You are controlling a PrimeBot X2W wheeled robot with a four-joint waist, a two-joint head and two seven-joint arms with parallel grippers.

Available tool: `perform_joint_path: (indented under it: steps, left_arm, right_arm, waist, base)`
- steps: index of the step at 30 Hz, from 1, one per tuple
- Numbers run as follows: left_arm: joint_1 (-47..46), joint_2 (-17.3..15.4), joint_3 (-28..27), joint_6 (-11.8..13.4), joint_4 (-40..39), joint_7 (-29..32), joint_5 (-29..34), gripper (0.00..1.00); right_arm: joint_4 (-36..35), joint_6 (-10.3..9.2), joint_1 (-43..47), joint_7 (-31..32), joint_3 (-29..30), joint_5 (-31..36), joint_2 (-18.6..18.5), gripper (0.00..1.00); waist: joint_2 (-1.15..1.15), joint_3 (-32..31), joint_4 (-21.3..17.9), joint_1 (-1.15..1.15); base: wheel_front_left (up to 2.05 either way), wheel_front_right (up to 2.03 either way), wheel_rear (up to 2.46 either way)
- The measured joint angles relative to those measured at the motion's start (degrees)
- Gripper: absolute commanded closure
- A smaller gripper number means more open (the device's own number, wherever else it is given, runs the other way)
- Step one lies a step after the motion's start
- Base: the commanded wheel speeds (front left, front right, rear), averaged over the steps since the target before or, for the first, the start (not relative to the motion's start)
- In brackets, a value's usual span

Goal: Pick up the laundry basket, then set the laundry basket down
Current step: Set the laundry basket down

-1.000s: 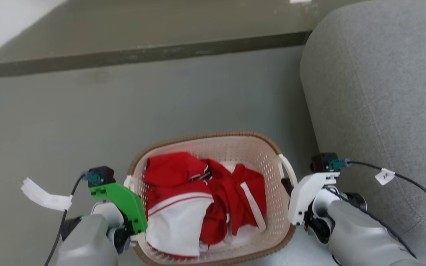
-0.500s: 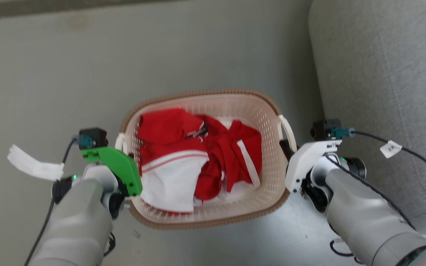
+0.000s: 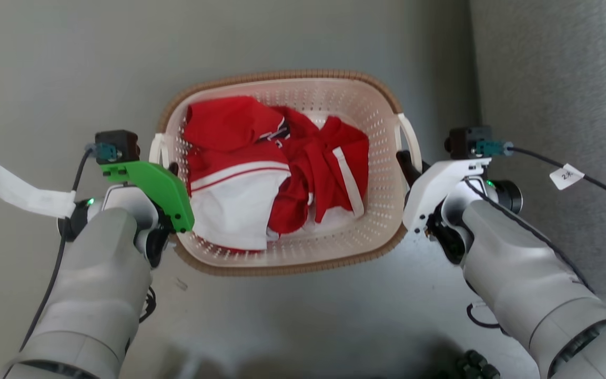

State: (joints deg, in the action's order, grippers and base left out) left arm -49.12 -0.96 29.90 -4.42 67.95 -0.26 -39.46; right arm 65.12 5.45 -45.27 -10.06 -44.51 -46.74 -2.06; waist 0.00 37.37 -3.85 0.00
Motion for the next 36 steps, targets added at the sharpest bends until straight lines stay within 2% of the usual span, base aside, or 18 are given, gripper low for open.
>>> perform_joint_path:
  steps: [20,36]
  left_arm:
    - [-5.20,0.03,0.01,1.25,0.41,-4.20,1.25,1.00]
    - [-7.24,0.07,0.16,0.82,2.02,-5.36,1.34,1.00]
  right_arm:
    - [1.11,0.07,-5.90,-2.48,-0.12,1.45,-0.23,1.00]
    - [2.08,0.59,-7.77,-4.11,-0.35,1.93,-0.32,1.00]
  waist:
    - [0.00,10.67,1.02,0.00]
    - [0.00,14.94,0.91,0.00]
  base:
    - [0.00,0.00,0.00]
    - [0.00,0.00,0.00]
